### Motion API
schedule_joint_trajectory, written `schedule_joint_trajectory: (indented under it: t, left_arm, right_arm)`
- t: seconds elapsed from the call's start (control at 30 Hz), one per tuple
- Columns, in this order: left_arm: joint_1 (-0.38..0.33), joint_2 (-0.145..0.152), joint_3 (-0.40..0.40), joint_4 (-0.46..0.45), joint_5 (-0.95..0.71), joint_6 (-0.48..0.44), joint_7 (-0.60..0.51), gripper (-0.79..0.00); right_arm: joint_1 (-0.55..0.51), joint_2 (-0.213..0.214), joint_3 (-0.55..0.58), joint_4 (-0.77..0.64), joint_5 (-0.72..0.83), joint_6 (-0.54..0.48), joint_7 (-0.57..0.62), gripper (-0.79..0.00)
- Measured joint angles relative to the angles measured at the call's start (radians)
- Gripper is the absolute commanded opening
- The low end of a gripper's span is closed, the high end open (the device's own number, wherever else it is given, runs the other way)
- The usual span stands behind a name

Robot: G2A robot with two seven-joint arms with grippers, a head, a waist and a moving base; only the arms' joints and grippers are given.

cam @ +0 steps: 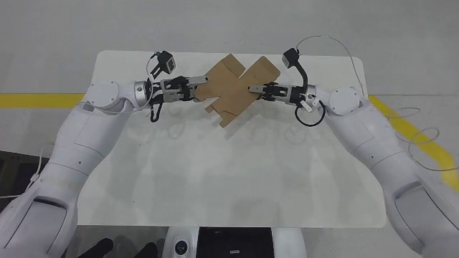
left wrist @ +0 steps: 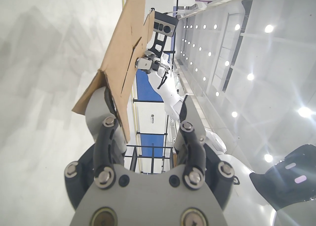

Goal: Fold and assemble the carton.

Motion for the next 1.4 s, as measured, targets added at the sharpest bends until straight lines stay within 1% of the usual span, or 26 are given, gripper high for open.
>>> schedule_joint_trajectory:
  t: [0.07,0.27,0.37,0.4,0.43,0.5,0.53,0.77,0.8,0.83,0.87,0.97,1.13,1.23,1.4]
  left_arm:
    - [-0.003,-0.003,0.002,0.009,0.008,0.0,0.0,-0.48]
    - [-0.014,-0.012,0.01,0.035,0.05,-0.007,-0.01,-0.474]
    - [-0.016,-0.017,0.012,0.049,0.061,-0.008,-0.013,-0.526]
    - [-0.017,-0.018,0.013,0.054,0.064,-0.01,-0.014,-0.563]
    - [-0.018,-0.02,0.013,0.058,0.067,-0.011,-0.015,-0.65]
    - [-0.02,-0.022,0.012,0.066,0.074,-0.013,-0.016,-0.76]
    - [-0.021,-0.023,0.012,0.068,0.077,-0.013,-0.017,-0.785]
    - [-0.023,-0.03,0.01,0.079,0.098,-0.015,-0.031,-0.785]
    - [-0.023,-0.031,0.01,0.08,0.099,-0.014,-0.032,-0.785]
    - [-0.024,-0.032,0.009,0.081,0.1,-0.014,-0.033,-0.785]
    - [-0.024,-0.033,0.008,0.081,0.1,-0.013,-0.035,-0.785]
    - [-0.025,-0.035,0.0,0.077,0.091,-0.016,-0.048,-0.785]
    - [-0.029,-0.03,-0.025,0.055,0.093,-0.045,-0.093,-0.785]
    - [-0.031,-0.024,-0.042,0.04,0.106,-0.066,-0.133,-0.785]
    - [-0.04,-0.016,-0.067,0.036,0.106,-0.079,-0.23,-0.785]
  right_arm:
    - [-0.002,-0.001,0.006,0.0,-0.006,0.001,0.002,-0.785]
    - [-0.01,-0.008,0.024,-0.004,-0.022,0.012,0.011,-0.785]
    - [-0.012,-0.011,0.032,-0.004,-0.03,0.016,0.016,-0.785]
    - [-0.013,-0.012,0.035,-0.004,-0.033,0.017,0.018,-0.785]
    - [-0.013,-0.013,0.038,-0.003,-0.036,0.018,0.019,-0.785]
    - [-0.014,-0.015,0.044,-0.002,-0.043,0.021,0.02,-0.785]
    - [-0.015,-0.015,0.046,-0.002,-0.046,0.022,0.02,-0.785]
    - [-0.022,-0.02,0.068,-0.005,-0.066,0.028,0.023,-0.785]
    - [-0.023,-0.021,0.07,-0.006,-0.069,0.028,0.023,-0.693]
    - [-0.025,-0.022,0.073,-0.006,-0.071,0.029,0.023,-0.462]
    - [-0.026,-0.022,0.076,-0.006,-0.072,0.032,0.023,0.0]
    - [-0.031,-0.022,0.088,-0.003,-0.074,0.035,0.027,0.0]
    - [-0.037,-0.013,0.122,0.015,-0.072,0.028,0.078,0.0]
    - [-0.037,0.001,0.155,0.026,-0.088,-0.002,0.105,0.0]
    - [-0.049,0.034,0.221,0.012,-0.133,-0.044,0.146,0.0]
